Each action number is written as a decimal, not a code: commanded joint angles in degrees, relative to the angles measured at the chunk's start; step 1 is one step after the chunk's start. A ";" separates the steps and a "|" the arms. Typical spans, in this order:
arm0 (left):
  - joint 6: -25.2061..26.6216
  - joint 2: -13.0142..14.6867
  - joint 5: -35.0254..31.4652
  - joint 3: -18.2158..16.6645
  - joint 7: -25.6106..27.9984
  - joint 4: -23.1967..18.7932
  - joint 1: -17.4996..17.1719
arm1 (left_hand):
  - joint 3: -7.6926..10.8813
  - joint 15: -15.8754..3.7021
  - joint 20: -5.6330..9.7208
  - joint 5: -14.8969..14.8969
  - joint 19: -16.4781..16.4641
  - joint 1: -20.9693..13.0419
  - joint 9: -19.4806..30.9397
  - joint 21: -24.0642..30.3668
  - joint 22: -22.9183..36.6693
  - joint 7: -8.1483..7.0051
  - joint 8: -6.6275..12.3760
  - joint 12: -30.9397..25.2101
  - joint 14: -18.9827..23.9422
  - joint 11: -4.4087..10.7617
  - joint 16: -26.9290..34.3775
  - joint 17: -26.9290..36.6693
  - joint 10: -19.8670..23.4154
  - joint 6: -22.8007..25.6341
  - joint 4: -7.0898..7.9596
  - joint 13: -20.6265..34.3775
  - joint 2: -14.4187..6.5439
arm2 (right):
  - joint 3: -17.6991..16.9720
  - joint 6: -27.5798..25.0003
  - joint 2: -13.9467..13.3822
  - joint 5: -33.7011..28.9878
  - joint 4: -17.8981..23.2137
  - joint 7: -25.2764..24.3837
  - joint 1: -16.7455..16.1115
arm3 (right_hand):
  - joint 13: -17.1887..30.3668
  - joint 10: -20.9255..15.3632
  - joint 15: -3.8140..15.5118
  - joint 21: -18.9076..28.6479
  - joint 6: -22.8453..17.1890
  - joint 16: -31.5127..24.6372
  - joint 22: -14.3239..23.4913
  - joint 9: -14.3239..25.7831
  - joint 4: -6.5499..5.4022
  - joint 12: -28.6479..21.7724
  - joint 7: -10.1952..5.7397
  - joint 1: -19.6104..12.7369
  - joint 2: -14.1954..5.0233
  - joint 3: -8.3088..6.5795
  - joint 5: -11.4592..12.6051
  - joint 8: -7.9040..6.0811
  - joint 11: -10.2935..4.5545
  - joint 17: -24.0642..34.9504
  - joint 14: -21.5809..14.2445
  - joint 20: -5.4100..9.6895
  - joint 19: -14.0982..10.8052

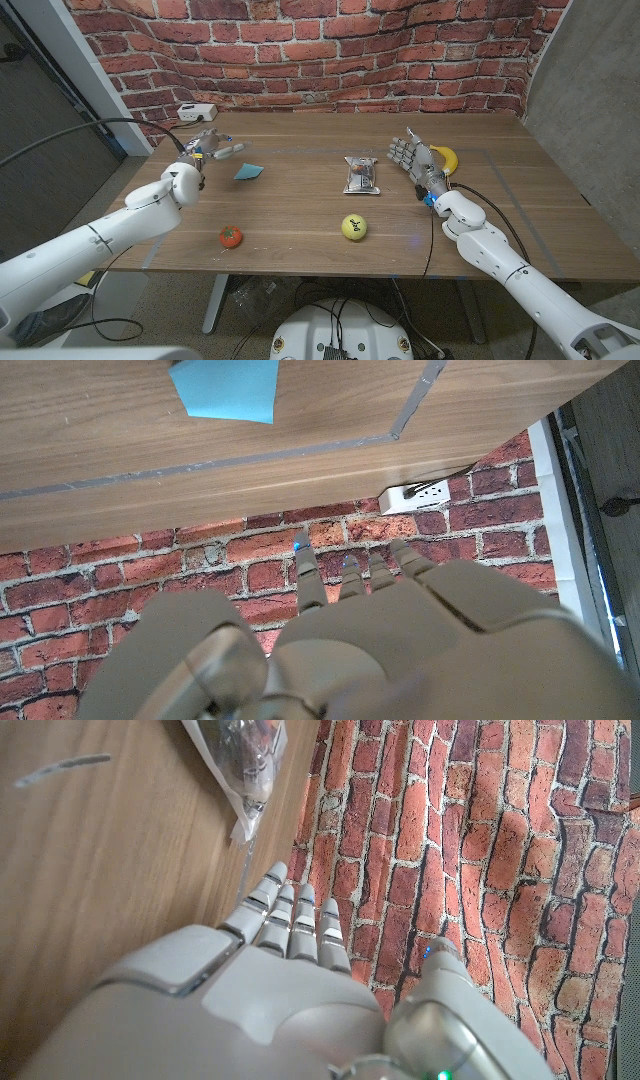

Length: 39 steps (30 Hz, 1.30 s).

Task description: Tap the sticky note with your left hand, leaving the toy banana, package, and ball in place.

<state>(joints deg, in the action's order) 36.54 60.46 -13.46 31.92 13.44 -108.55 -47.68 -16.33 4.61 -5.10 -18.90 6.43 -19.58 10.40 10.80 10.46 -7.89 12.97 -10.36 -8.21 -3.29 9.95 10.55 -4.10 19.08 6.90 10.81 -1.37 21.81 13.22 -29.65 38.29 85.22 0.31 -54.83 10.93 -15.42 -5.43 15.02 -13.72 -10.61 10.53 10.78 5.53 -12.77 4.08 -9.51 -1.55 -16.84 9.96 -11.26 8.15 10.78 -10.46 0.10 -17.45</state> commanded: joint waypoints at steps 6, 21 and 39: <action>8.49 1.16 -7.05 9.41 -14.40 -2.09 9.49 | -0.95 -0.18 0.03 -0.49 2.41 0.46 0.05 -0.26 0.23 -0.49 -0.55 0.21 -2.78 0.32 -0.19 0.11 -3.19 -0.07 0.18 0.08 0.25 | -0.86 1.09 -0.91 -0.07 0.05 0.76 -0.29 | 0.10 -0.38 0.01 -0.17 -0.27 -0.22 0.20 0.18 0.29 -0.23 -0.33 -0.11 -0.53 -0.23 0.15 -0.35 -0.19 0.12 -0.41 0.03 -0.10; 5.17 3.31 -11.16 12.55 -25.09 0.89 14.11 | -1.57 -0.35 0.02 -0.60 3.90 1.22 0.09 -0.01 0.34 -0.34 -1.54 0.13 -5.43 0.62 -0.17 0.22 -5.85 -1.51 0.52 0.10 0.28 | -0.18 0.52 -1.05 -3.68 6.13 -5.09 -3.67 | 0.10 -0.42 -0.04 -0.36 -0.39 -0.18 0.21 0.18 0.21 -0.23 -0.40 0.05 -0.68 -0.21 0.15 -0.34 -0.16 0.15 -0.24 -0.05 0.04; 4.33 1.35 -19.78 14.95 -30.53 1.85 15.73 | -1.89 -0.65 0.40 -0.75 5.34 1.69 0.13 0.14 0.44 -0.41 -1.07 -0.40 -6.98 1.50 0.15 0.28 -7.04 0.18 0.70 0.15 0.12 | 0.50 -0.37 -0.43 -4.29 6.91 -6.15 -3.98 | 0.10 -0.35 0.03 -0.66 -0.43 -0.15 0.23 0.18 0.14 -0.17 -0.49 0.23 -0.76 -0.16 0.14 -0.31 -0.17 0.18 -0.08 -0.11 0.44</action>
<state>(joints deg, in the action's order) 41.28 62.67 -27.66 45.31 -13.21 -106.97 -33.02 -17.63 4.39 -4.91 -19.30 9.86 -17.76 10.41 10.58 10.81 -8.35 11.63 -10.40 -9.75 -2.34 9.73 10.54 -9.75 18.38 7.60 10.80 -1.52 21.85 13.53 -30.32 34.55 91.45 -5.24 -58.84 10.94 -15.42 -5.43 14.36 -13.91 -10.61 10.52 10.78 5.52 -12.76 3.88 -9.28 -1.77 -16.84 9.96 -11.26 8.15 10.78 -10.46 0.10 -17.45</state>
